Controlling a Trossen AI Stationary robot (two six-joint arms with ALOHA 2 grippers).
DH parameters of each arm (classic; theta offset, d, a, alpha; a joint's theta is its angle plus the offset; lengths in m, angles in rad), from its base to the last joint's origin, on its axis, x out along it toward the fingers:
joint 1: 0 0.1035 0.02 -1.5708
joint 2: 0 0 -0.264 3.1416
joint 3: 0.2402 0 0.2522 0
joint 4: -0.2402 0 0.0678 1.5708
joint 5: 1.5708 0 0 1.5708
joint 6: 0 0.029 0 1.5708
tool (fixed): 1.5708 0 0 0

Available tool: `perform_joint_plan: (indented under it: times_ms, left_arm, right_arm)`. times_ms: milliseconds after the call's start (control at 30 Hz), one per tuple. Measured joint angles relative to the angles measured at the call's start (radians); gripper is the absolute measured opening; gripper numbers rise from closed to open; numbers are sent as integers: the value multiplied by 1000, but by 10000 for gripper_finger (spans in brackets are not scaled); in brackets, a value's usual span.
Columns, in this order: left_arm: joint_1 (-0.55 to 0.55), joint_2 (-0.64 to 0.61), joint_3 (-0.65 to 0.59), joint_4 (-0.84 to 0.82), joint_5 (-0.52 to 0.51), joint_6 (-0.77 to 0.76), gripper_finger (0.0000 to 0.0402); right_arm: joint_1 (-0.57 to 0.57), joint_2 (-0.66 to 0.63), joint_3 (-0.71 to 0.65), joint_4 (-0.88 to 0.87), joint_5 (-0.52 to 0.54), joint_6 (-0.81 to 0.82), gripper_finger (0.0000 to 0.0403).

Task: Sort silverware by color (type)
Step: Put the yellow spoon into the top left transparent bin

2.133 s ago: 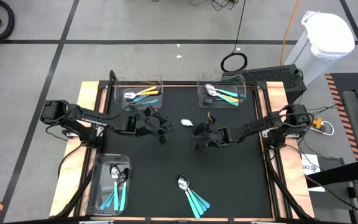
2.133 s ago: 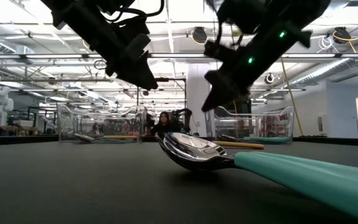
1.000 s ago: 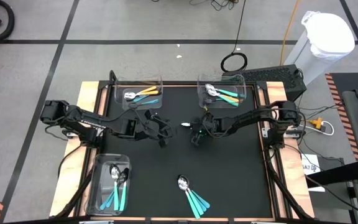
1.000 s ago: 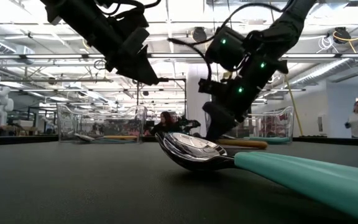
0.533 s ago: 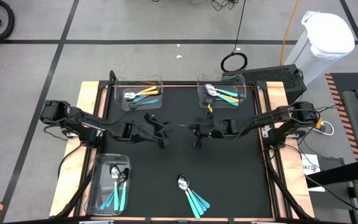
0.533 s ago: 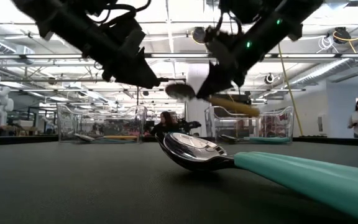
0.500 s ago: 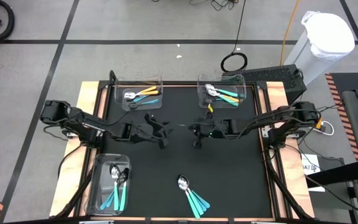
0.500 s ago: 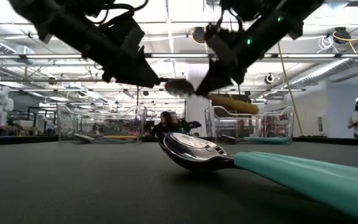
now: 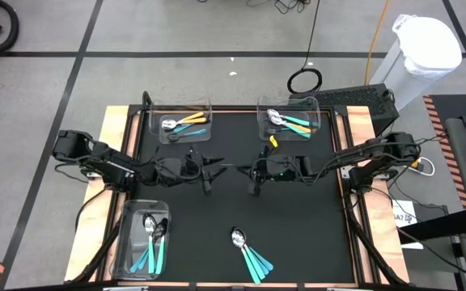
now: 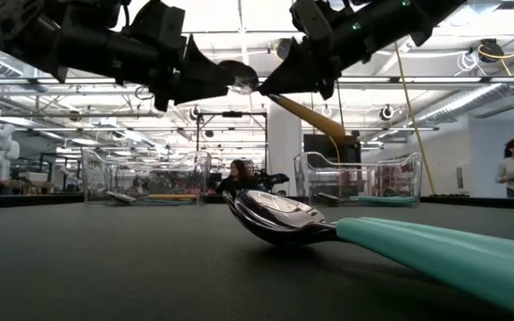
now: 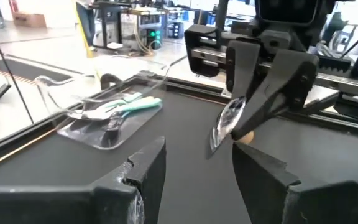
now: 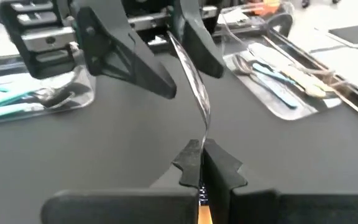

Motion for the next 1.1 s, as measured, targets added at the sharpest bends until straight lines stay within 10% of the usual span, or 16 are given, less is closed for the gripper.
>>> perform_joint_plan:
  times_ms: [233, 533, 1100]
  left_arm:
    - [0, 0, 0, 49, 4, 29, 152]
    - [0, 0, 1, 33, 24, 38, 8]
    - [70, -5, 1, 7, -136, 44, 0]
  right_arm:
    - [0, 0, 0, 8, -48, 0, 0]
    - [0, 0, 1, 4, -46, -15, 0]
    - [-32, -33, 2, 3, 159, 39, 145]
